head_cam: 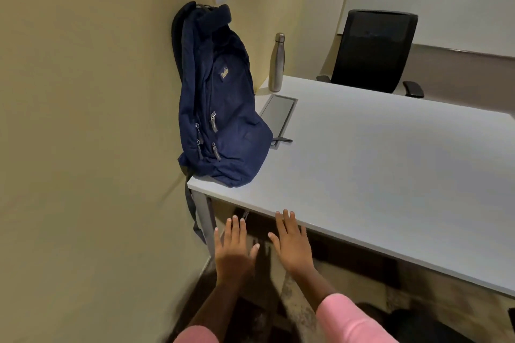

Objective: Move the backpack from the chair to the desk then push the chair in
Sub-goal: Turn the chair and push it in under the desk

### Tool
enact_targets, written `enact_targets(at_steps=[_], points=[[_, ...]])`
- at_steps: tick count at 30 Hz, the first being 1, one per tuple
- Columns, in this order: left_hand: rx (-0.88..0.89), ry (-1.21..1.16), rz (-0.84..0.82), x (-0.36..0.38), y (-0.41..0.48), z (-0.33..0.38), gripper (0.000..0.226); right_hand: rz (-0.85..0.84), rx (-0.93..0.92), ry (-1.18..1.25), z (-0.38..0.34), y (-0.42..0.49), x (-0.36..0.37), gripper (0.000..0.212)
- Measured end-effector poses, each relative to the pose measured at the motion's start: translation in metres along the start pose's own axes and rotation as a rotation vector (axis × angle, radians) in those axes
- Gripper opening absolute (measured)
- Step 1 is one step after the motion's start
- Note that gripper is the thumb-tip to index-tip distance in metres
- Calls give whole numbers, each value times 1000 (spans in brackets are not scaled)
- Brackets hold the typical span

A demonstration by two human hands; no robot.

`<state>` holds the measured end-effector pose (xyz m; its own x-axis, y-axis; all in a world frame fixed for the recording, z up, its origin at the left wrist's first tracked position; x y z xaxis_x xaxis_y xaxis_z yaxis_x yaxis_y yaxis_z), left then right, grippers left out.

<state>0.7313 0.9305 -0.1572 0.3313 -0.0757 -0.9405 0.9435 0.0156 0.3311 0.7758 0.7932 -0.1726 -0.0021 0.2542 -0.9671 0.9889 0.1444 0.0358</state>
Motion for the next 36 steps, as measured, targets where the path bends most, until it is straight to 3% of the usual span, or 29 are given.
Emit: enact_targets(at_steps=[8, 36], points=[[-130, -20, -295, 0, -69, 58, 71, -57, 26, 33, 49, -94, -19, 57], [-104, -14, -232, -114, -352, 198, 68, -14, 25, -5, 141, -425, -62, 57]])
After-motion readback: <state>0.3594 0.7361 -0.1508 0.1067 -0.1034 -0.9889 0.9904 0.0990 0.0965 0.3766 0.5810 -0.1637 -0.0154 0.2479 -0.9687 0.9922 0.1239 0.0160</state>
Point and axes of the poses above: each hand's wrist, its own y-axis towards the middle knuckle, its own x-axis out of the palm, z = x × y, the point moved 2 cm from there along y, towards the middle knuckle, and after that the axes turned 12 degrees about z, right-handed, at the moved point
